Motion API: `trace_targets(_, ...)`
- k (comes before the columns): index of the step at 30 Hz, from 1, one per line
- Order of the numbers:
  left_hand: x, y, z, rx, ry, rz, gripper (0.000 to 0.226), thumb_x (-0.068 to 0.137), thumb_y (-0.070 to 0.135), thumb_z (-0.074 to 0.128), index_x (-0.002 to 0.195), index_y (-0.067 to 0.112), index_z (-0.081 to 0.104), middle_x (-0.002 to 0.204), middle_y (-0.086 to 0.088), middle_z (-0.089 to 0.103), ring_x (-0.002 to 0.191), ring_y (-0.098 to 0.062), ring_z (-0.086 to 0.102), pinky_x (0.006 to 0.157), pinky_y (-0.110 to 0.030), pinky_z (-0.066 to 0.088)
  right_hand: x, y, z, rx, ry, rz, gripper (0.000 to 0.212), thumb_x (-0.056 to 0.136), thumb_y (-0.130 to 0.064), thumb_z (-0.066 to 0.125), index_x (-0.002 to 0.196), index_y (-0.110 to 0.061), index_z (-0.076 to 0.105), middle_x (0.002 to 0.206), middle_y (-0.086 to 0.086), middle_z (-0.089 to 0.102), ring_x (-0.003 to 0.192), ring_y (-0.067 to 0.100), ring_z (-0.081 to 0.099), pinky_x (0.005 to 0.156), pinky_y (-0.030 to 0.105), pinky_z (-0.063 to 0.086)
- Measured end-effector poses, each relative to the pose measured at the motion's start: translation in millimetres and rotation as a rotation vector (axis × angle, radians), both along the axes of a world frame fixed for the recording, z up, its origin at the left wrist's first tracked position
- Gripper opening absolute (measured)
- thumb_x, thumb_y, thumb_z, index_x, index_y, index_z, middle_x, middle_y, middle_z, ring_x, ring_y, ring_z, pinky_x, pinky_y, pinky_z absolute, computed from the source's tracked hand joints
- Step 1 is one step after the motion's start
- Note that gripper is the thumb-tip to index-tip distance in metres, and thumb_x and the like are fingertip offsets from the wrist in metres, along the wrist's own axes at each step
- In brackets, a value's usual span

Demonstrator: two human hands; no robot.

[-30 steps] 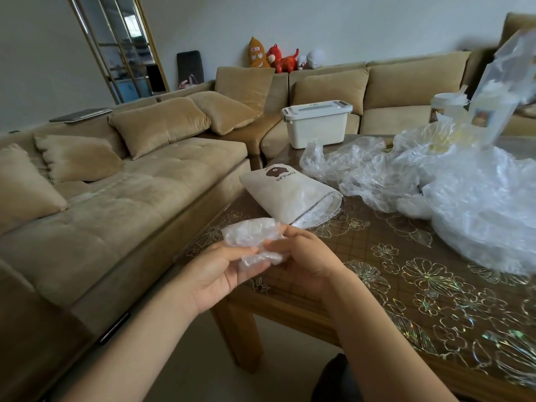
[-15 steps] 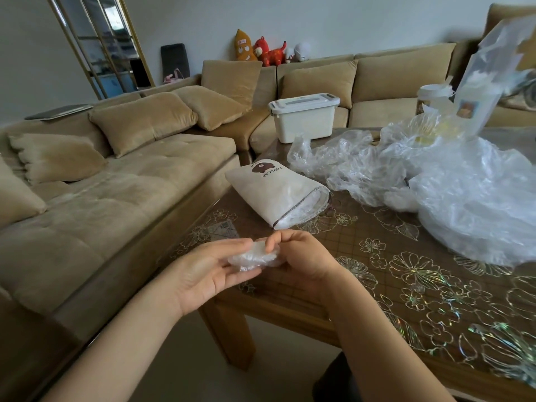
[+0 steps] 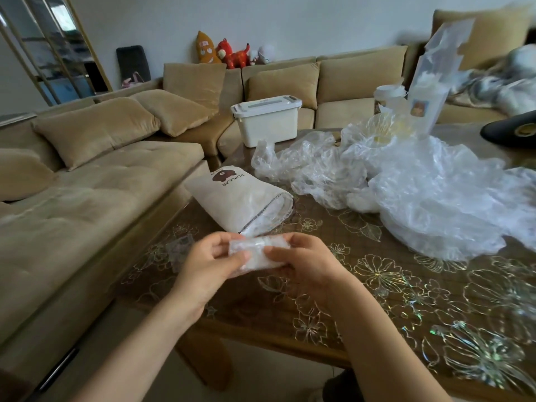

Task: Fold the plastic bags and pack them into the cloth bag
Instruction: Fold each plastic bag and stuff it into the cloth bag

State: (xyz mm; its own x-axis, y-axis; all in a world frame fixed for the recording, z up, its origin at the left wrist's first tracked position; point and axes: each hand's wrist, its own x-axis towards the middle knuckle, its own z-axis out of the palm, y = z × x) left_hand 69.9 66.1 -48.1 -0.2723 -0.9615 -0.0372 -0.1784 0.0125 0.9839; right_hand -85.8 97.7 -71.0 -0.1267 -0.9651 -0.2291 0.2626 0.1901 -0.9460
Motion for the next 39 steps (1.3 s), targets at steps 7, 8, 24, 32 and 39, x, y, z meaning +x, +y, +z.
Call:
trace_targets(7, -32, -39, -21, -0.783, -0.637, 0.142, 0.036, 0.086, 0.015, 0.065, 0.12, 0.01, 0.056, 0.129, -0.004, 0.048, 0.125, -0.018, 0.042, 0.103, -0.02, 0.028, -36, -4, -10, 0.03, -0.028, -0.342, 0.011, 0.082, 0.001, 0.065, 0.087, -0.007, 0.06, 0.084, 0.012, 0.064, 0.069, 0.02, 0.061, 0.063, 0.031, 0.052)
trace_targets(8, -36, -48, -27, -0.828, -0.733, 0.127, 0.049, 0.085, 0.017, 0.067, 0.13, 0.007, 0.049, 0.141, -0.011, 0.04, 0.135, -0.026, 0.031, 0.11, -0.031, 0.022, -36, -4, -10, 0.029, -0.039, -0.345, 0.013, 0.081, 0.002, 0.064, 0.088, -0.007, 0.06, 0.086, 0.012, 0.064, 0.072, 0.02, 0.061, 0.064, 0.03, 0.052)
trace_targets(24, -58, -64, 13, -0.388, -0.47, 0.017, 0.043, 0.101, 0.015, 0.034, 0.145, 0.016, 0.034, 0.155, -0.005, 0.023, 0.145, -0.019, 0.01, 0.118, -0.039, 0.01, -23, -9, 19, -0.026, -0.088, -0.191, 0.014, 0.077, 0.006, 0.047, 0.083, -0.005, 0.054, 0.084, 0.015, 0.047, 0.07, 0.027, 0.046, 0.053, 0.031, 0.043)
trace_targets(32, -51, -17, 19, -0.279, -0.213, -0.076, 0.039, 0.1, 0.014, 0.037, 0.137, 0.02, 0.045, 0.143, 0.002, 0.042, 0.133, -0.01, 0.037, 0.112, -0.025, 0.025, 1, -2, 26, -0.039, -0.196, -0.029, 0.016, 0.079, 0.008, 0.058, 0.075, -0.007, 0.052, 0.083, 0.019, 0.051, 0.072, 0.026, 0.05, 0.055, 0.03, 0.045)
trace_targets(39, -44, 3, 10, -0.42, -0.378, -0.126, 0.044, 0.1, 0.011, 0.036, 0.143, 0.021, 0.035, 0.154, 0.002, 0.024, 0.144, -0.01, 0.013, 0.119, -0.03, 0.008, 18, 0, 18, 0.067, 0.135, -0.229, 0.034, 0.081, -0.008, 0.064, 0.053, -0.012, 0.045, 0.053, 0.007, 0.044, 0.046, 0.017, 0.039, 0.049, 0.028, 0.033)
